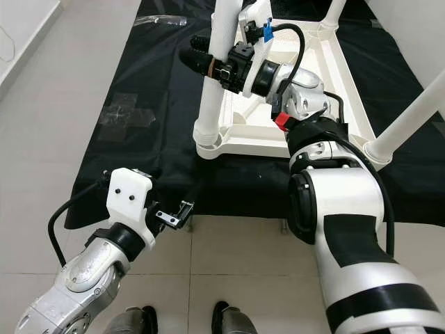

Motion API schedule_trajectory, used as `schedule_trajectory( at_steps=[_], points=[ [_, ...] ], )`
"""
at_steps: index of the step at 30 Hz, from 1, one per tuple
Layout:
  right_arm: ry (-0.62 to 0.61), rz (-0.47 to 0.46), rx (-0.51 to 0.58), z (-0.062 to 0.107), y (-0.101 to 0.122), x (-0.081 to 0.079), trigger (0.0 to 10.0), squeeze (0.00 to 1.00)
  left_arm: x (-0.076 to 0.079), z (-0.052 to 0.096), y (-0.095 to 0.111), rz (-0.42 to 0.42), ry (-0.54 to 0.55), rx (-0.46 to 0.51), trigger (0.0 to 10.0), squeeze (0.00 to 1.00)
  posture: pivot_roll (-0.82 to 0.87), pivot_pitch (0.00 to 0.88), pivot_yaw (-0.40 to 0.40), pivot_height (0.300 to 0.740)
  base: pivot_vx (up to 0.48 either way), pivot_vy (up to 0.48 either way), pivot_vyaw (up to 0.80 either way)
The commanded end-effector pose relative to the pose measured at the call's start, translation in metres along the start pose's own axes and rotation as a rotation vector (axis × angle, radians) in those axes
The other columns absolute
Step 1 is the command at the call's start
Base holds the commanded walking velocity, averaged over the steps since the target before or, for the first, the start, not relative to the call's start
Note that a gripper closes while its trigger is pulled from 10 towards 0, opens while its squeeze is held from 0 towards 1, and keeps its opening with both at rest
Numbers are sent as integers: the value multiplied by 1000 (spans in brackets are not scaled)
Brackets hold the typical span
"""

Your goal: Building children table

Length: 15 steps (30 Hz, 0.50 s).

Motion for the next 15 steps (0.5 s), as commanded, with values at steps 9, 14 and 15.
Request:
schedule_trajectory(
  at_steps=[9, 14, 15],
  points=[
    [43, 7, -82, 11, -11, -1, 10000, 0, 3, 2, -3, -6, -5, -13, 10000, 0, 135, 233, -69, 740, 0, 0, 0],
    [26, 19, -91, 10, -12, 1, 10000, 0, 3, 3, -3, -8, -6, -11, 10000, 0, 132, 227, -67, 740, 0, 0, 0],
    [27, 20, -91, 10, -13, 0, 10000, 0, 3, 3, -3, -8, -6, -11, 10000, 0, 132, 227, -67, 740, 0, 0, 0]
  ],
)
Point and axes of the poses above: a point about 5 cm out from each wrist's last joint towards the gripper, its own z axis pointing back from the gripper into the wrist, its own y axis along the axis of the wrist's last joint, x = y × z, the point moved 4 cm from there along -z, pointing out of the wrist towards the gripper, and after that the axes turned 2 degrees about -z, right-handed, at the moved point
